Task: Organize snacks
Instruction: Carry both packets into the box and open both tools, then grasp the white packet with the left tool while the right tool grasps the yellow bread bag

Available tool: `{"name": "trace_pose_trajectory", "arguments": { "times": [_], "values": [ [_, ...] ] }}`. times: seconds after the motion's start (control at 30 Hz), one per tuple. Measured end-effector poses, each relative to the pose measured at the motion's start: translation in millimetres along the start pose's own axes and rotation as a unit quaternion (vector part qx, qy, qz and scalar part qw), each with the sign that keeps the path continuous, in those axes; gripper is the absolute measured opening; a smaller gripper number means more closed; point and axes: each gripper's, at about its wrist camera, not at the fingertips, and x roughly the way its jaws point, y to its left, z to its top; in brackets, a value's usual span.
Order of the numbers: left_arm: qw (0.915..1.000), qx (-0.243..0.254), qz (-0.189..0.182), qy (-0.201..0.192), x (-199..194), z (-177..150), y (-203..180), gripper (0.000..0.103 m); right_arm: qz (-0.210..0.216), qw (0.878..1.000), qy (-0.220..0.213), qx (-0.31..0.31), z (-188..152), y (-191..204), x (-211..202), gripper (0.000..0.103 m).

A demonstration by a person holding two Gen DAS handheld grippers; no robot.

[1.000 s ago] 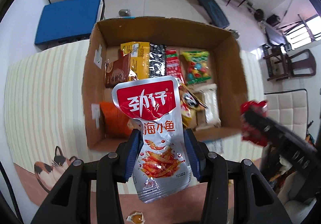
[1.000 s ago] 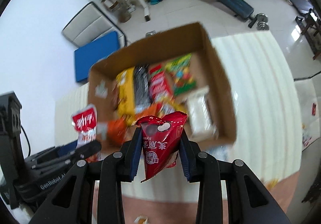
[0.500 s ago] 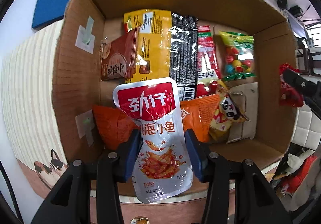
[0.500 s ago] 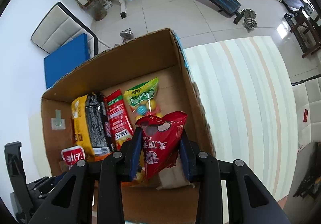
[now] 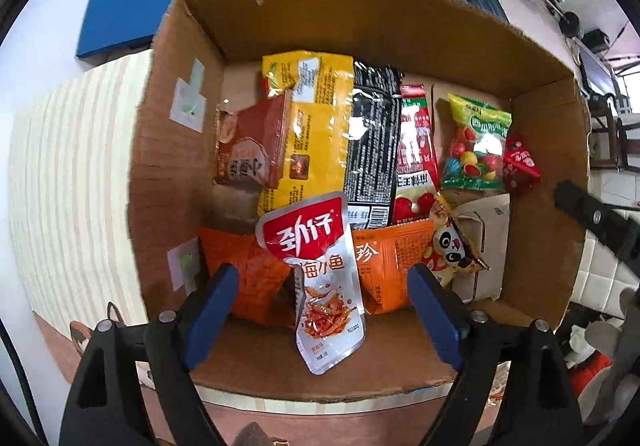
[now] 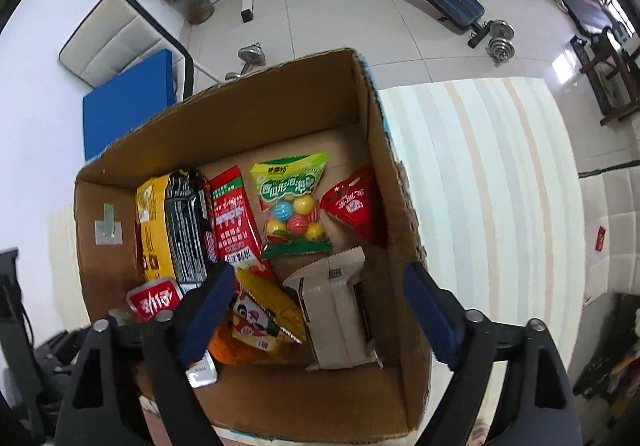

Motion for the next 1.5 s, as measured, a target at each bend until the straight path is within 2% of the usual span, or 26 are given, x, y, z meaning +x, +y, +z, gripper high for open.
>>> {"name": "trace_pose_trajectory", "arguments": {
  "times": [0.2, 0.37, 0.77, 1.17, 1.5],
  "values": [
    [0.9997, 0.002, -0.014, -0.021, -19.4, -11.0, 1.2, 0.087, -0.008, 0.999, -0.002, -0.032, -14.7, 10.7, -16.6, 0.093],
    [0.9975, 0.011, 0.005, -0.070, -46.5, -25.2, 4.2, 0.087, -0.025, 0.996, -0.026, -0.076, -37.5, 19.8, -37.0, 0.096],
    [0.9929, 0.002, 0.000, -0.119, -83.9, -71.1, 12.5, 0.087, -0.011, 0.996, -0.042, -0.078, -92.1, 18.2, -65.4, 0.097],
    [0.9759, 0.010, 0.021, -0.217, -135.3, -142.4, 3.4, 0.087, -0.006, 0.990, -0.108, -0.091, -150.7, 21.1, -122.4, 0.097],
    [0.9670, 0.024, 0.017, -0.253, -161.2, -192.4, -8.1, 0.087, 0.009, 0.985, -0.141, -0.103, -201.5, 19.3, -159.9, 0.097]
  ]
}}
